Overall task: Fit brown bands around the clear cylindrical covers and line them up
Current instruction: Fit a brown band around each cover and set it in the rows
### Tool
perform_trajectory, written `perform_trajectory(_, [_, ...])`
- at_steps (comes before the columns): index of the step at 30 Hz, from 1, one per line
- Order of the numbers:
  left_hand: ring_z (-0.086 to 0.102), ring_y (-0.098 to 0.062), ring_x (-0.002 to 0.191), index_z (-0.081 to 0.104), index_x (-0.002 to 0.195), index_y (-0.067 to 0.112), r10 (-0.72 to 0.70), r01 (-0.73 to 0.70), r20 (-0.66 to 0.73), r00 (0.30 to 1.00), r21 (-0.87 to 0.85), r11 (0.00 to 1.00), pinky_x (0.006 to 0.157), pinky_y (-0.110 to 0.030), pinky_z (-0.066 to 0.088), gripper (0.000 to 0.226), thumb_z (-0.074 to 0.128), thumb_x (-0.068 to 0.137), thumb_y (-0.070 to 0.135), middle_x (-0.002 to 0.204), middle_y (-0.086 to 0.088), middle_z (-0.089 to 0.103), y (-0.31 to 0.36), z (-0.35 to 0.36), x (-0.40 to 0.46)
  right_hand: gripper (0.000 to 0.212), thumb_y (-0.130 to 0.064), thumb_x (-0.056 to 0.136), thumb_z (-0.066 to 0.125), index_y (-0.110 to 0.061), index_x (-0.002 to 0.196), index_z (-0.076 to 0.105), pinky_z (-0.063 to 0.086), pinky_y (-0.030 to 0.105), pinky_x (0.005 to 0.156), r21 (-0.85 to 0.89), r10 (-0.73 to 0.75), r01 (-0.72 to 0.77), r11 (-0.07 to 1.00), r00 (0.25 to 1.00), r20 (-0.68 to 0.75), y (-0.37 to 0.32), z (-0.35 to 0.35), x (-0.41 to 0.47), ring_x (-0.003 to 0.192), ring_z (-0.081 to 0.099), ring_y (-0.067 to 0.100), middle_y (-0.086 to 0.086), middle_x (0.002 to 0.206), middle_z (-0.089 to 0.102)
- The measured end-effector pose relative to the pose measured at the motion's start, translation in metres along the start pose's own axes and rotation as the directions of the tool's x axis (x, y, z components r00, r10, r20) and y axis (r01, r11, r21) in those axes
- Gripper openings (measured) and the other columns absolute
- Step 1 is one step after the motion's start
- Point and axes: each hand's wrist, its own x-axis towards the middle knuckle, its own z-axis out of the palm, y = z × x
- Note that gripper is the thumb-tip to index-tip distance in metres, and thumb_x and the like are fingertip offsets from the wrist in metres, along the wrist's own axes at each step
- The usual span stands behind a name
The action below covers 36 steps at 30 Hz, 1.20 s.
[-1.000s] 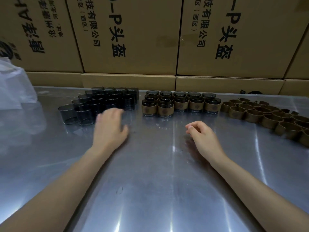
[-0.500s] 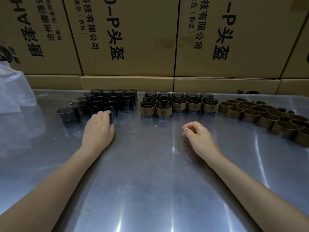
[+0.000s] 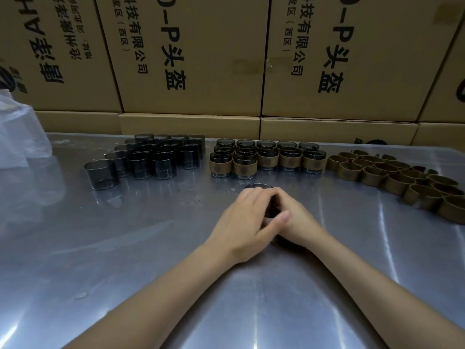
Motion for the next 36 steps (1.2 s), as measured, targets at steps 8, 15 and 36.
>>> perform_trajectory(8, [0.022,0.002,0.136,0.03,0.147,0.025,-0.175,0.108,-0.205,0.963,-0.301,0.948,0.104,-0.004,0.017,0.076,0.056,0.082,0.056,0.143,0.017,0.021,-0.001,0.006,0.011,0.06,-0.011,0.073,0.078,-0.046,0.11,0.047,0.052,0.026,0.086,0.29,-0.089,0.145,0.946,0.976,-0.196,0.005,-0.004,-0.001,0.097,0.061,-0.006,-0.029,0.1,0.063])
perform_trajectory(15, [0.055,-0.002,0.116,0.05,0.129,0.032,-0.29,0.203,-0.101,0.952,-0.501,0.841,0.1,-0.025,0.045,0.059,0.077,0.077,0.041,0.124,0.014,0.059,-0.007,0.006,0.016,0.065,-0.021,0.057,0.079,-0.043,0.109,0.048,0.051,0.02,0.085,0.352,-0.183,0.246,0.903,0.962,-0.203,0.003,0.0,-0.003,0.102,0.063,0.001,-0.03,0.105,0.061])
perform_trajectory(36, [0.068,-0.008,0.087,0.074,0.089,0.02,-0.601,0.294,-0.025,0.799,-0.856,0.426,0.081,-0.028,0.054,0.024,0.055,0.097,0.031,0.086,0.006,0.074,0.009,-0.014,0.023,0.069,-0.012,0.063,0.089,-0.04,0.115,0.052,0.052,0.02,0.083,0.288,-0.219,0.295,0.911,0.938,-0.269,-0.007,-0.002,-0.012,0.105,0.061,0.001,-0.016,0.11,0.066])
